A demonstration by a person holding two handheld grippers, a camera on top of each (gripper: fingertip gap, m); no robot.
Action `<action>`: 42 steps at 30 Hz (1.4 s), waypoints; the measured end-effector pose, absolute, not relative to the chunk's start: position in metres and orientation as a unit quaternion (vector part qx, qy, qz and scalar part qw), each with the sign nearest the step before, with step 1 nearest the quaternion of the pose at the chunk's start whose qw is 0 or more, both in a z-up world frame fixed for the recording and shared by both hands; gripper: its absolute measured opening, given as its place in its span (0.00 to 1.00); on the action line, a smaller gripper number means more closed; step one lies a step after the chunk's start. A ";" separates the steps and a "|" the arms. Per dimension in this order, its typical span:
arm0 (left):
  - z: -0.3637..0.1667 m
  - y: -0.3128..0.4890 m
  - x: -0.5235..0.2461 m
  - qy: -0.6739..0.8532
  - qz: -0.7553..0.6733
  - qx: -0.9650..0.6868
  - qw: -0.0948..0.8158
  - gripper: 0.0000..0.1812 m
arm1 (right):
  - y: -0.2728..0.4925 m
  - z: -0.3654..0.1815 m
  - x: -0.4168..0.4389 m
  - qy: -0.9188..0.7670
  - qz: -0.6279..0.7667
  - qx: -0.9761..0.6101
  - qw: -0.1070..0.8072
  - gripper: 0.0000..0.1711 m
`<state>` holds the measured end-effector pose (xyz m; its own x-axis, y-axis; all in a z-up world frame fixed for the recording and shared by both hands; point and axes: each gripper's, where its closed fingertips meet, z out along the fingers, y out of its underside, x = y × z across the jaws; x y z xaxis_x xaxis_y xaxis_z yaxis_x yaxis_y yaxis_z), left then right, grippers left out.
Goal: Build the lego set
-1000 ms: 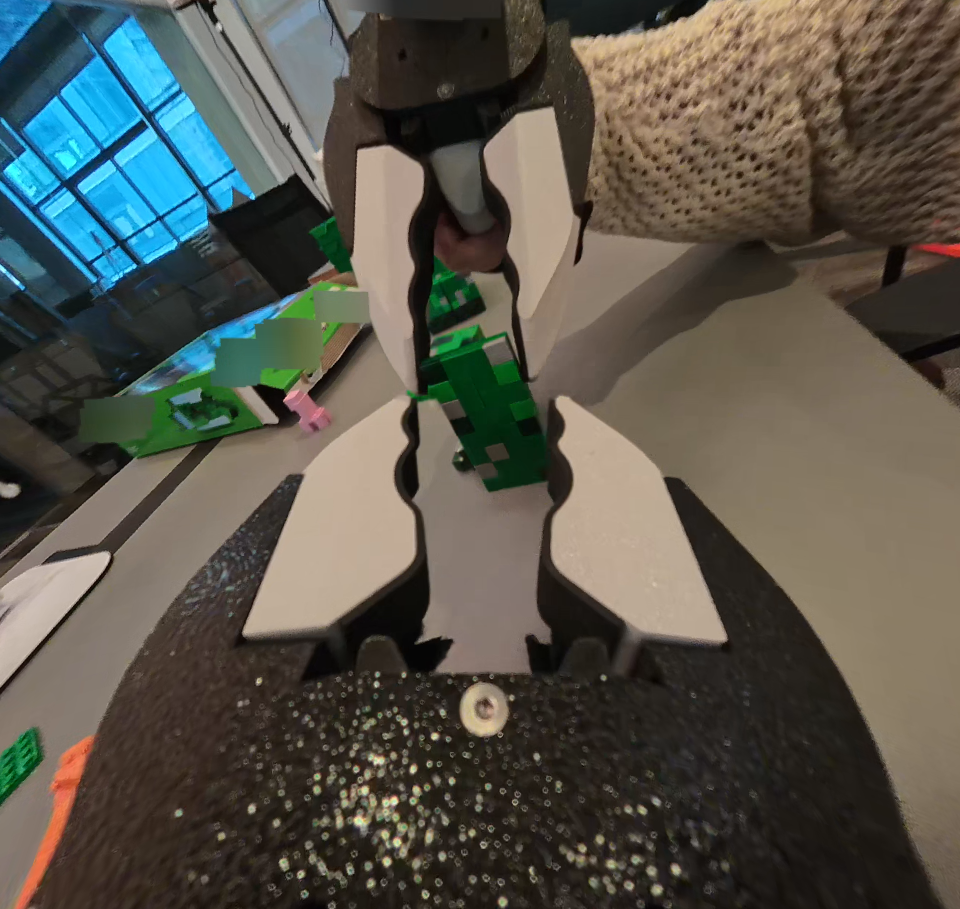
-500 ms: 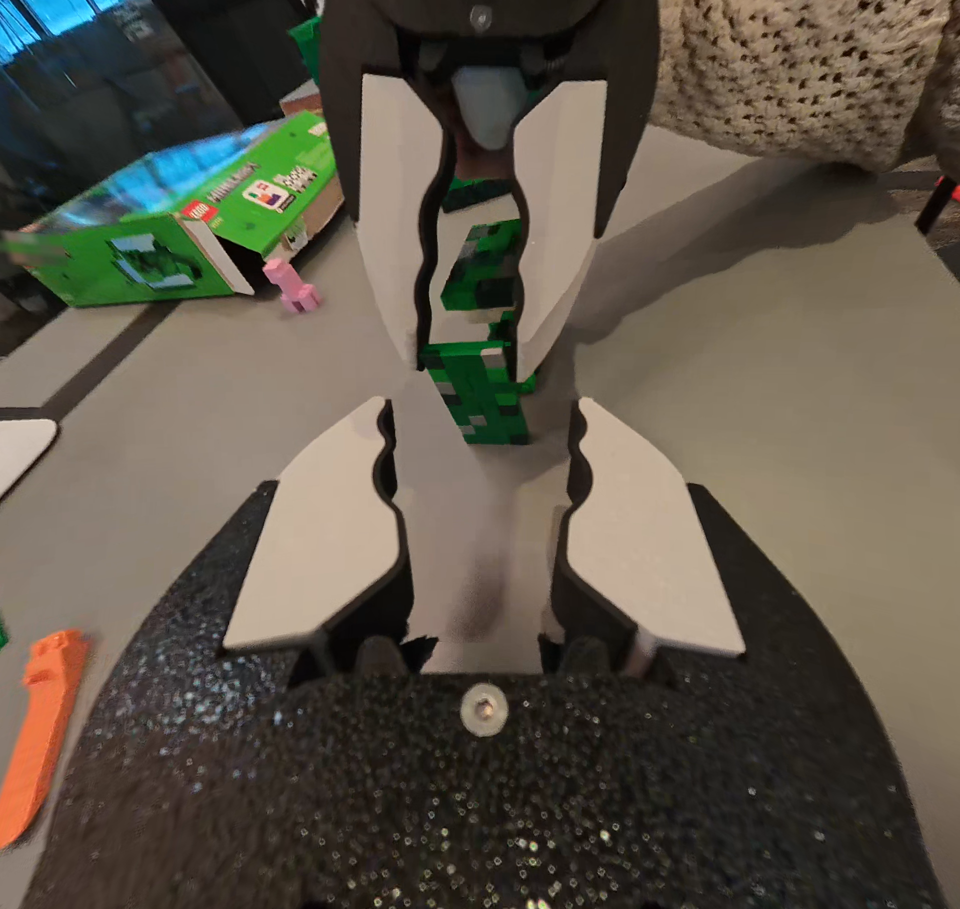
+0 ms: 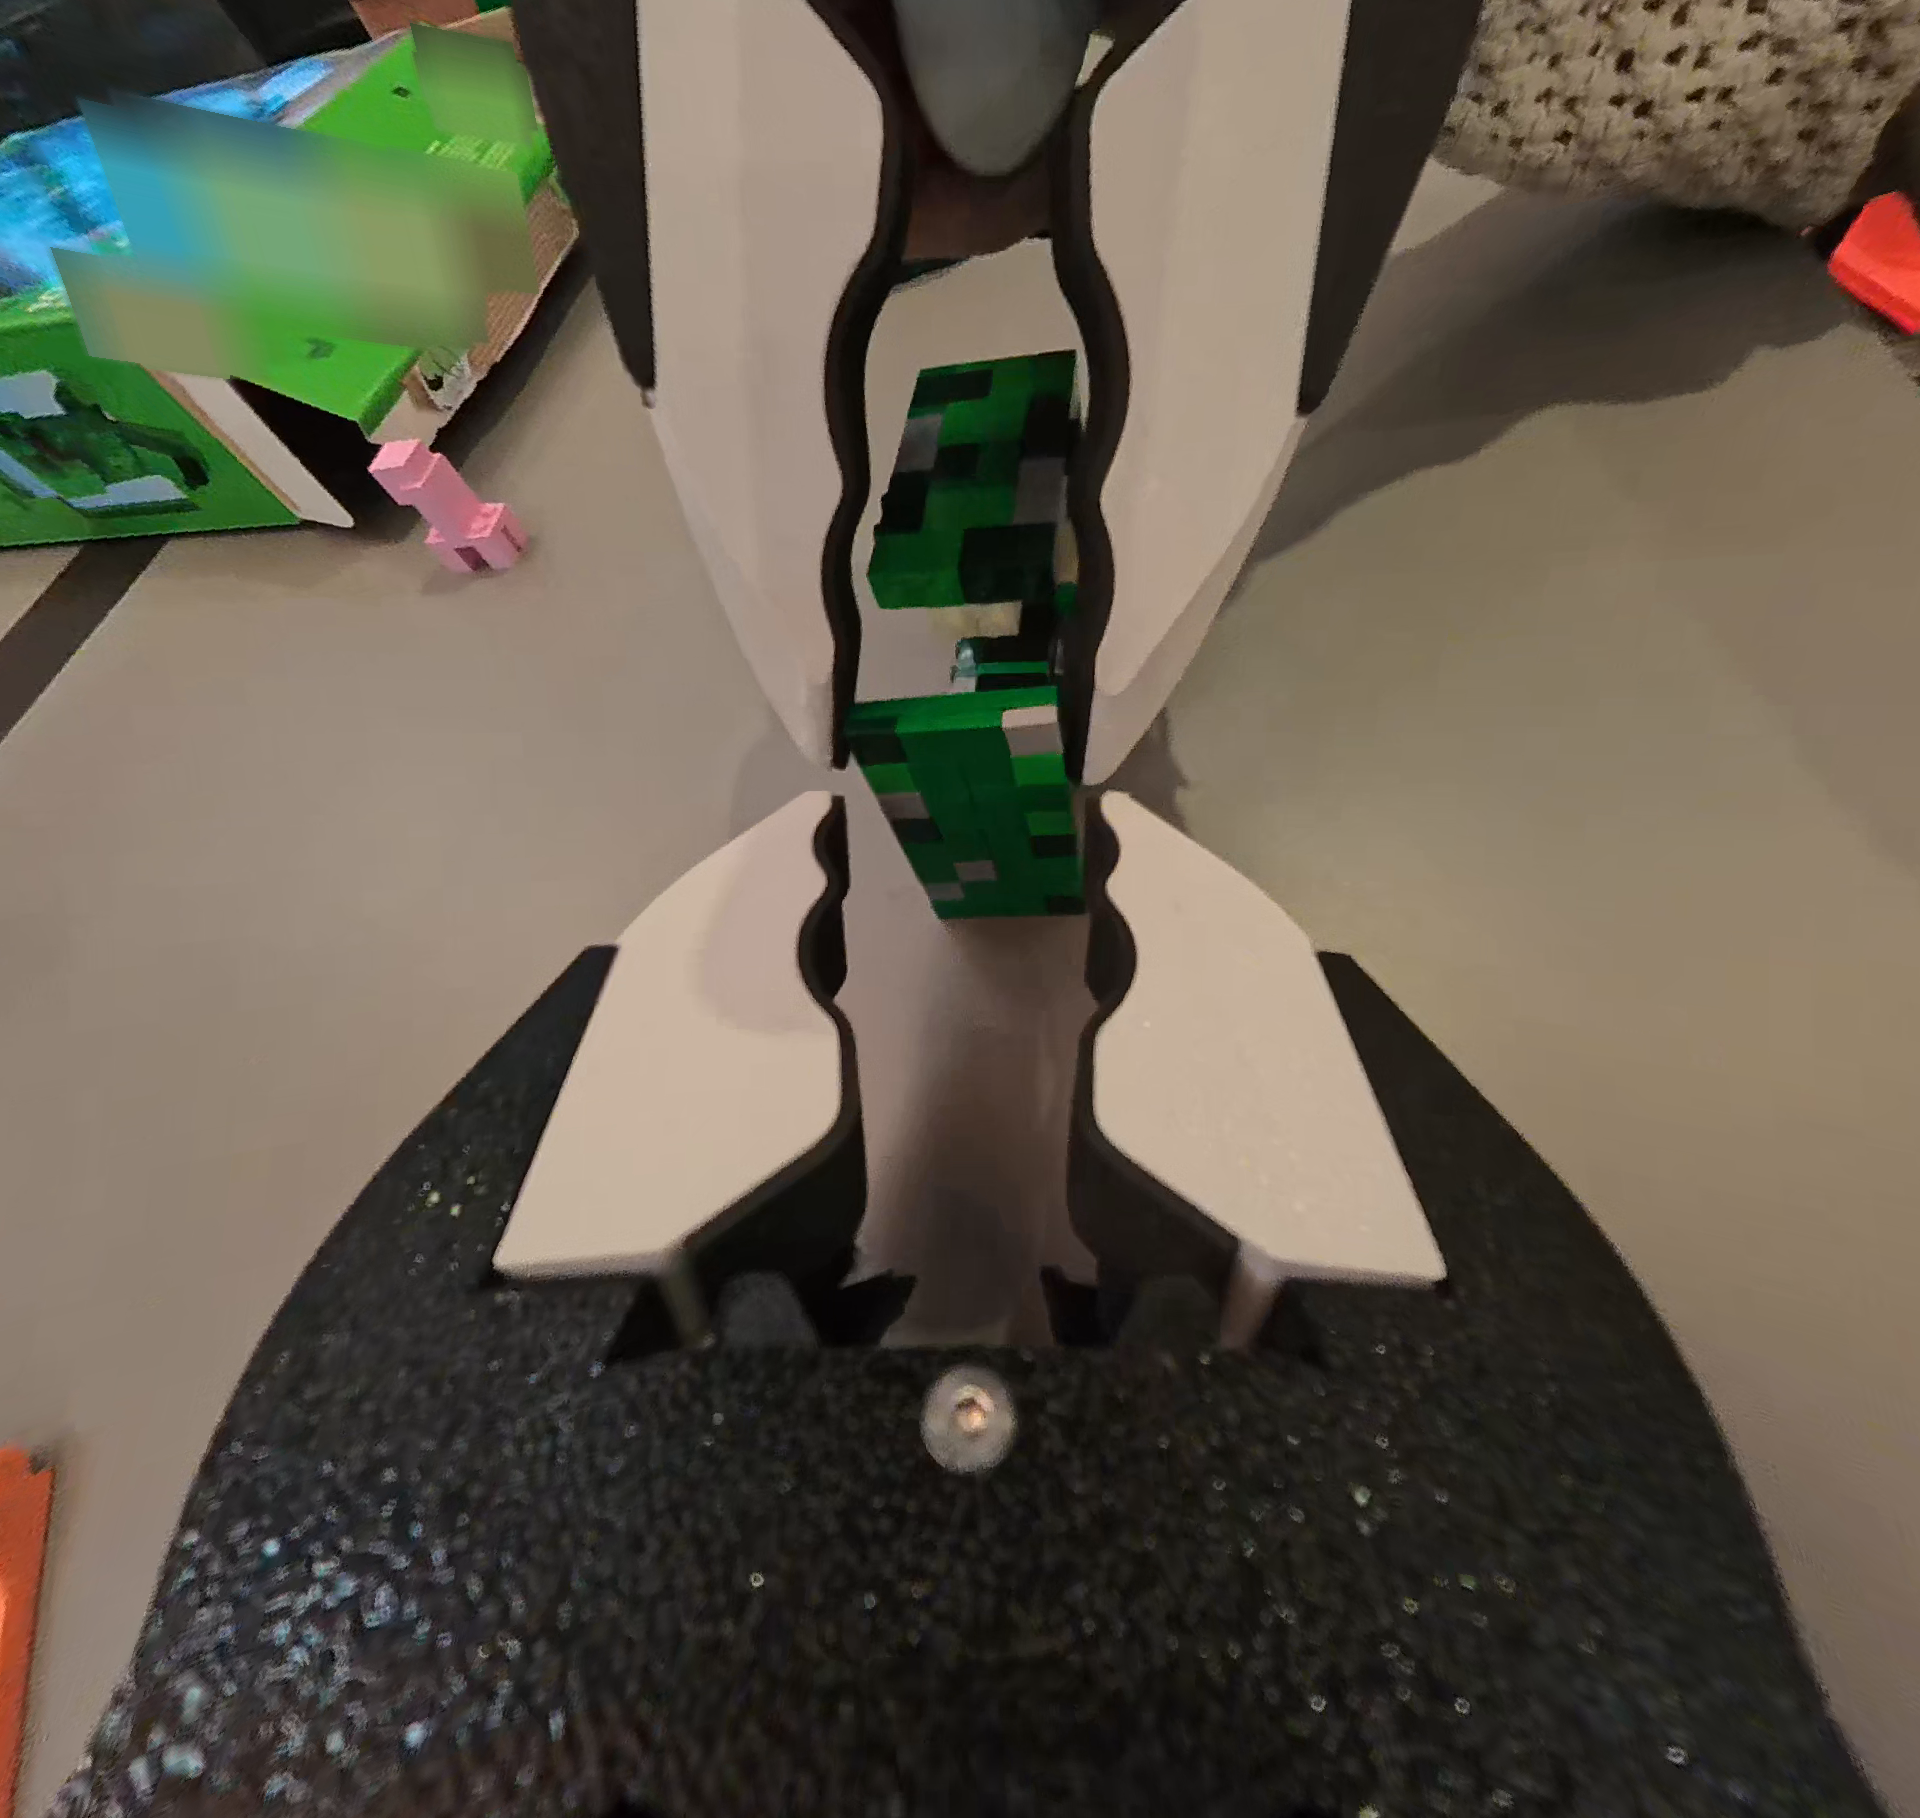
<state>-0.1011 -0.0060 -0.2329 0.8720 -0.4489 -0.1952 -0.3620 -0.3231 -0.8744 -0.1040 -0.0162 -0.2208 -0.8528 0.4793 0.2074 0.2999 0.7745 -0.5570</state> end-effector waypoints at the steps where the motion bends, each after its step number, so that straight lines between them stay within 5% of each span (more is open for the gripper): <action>1: -0.234 -0.005 -0.100 0.254 -0.040 -0.812 0.524 0.23 | -0.016 -0.221 -0.104 -0.926 0.264 -0.210 0.171 0.21; 14: -0.234 0.002 -0.095 0.285 -0.048 -0.802 0.523 0.19 | 0.029 -0.190 -0.082 -0.876 0.335 -0.256 0.234 0.31; 22: -0.231 0.008 -0.089 0.309 -0.048 -0.788 0.530 0.19 | 0.060 -0.229 -0.060 -0.838 0.419 -0.307 0.169 0.36; 42: -0.234 0.014 -0.089 0.293 -0.088 -0.805 0.508 0.19 | 0.044 -0.262 -0.064 -0.858 0.385 -0.308 0.144 0.22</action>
<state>-0.0890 0.0137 -0.2338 0.8130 -0.5612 -0.1553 -0.3816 -0.3120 -0.8701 -0.0644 0.0443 -0.2618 -0.7689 0.6393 0.0091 0.4181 0.5134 -0.7494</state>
